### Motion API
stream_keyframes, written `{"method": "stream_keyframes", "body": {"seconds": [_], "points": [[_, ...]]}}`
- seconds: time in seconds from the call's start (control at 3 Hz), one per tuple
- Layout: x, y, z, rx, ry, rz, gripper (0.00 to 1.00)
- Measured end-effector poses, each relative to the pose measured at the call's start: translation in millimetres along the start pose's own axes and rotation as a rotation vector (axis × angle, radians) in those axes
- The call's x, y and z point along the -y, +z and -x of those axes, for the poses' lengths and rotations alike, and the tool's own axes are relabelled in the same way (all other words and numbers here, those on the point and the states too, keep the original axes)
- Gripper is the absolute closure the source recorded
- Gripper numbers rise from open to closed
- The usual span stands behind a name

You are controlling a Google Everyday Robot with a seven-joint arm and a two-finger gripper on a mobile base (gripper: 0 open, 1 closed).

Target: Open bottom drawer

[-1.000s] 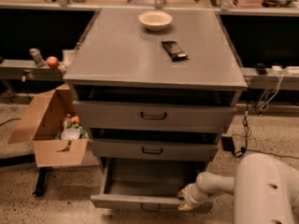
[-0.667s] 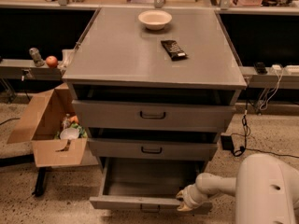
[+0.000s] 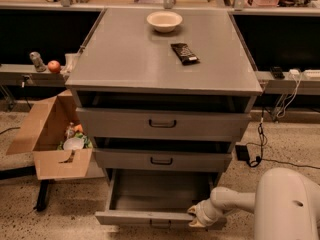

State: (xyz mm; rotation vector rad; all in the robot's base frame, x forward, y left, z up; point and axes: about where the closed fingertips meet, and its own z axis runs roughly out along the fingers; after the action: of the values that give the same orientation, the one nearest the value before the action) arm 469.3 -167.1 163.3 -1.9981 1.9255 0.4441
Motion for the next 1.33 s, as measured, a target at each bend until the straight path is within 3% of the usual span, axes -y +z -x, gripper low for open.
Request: {"method": "stream_keyframes", "body": {"seconds": [0.33, 0.67, 1.33], "points": [[0, -1, -1, 0.000, 0.000, 0.000, 1.00], [-11, 3, -1, 0.024, 0.014, 0.019, 0.74], [-11, 3, -1, 0.024, 0.014, 0.019, 0.28]]}}
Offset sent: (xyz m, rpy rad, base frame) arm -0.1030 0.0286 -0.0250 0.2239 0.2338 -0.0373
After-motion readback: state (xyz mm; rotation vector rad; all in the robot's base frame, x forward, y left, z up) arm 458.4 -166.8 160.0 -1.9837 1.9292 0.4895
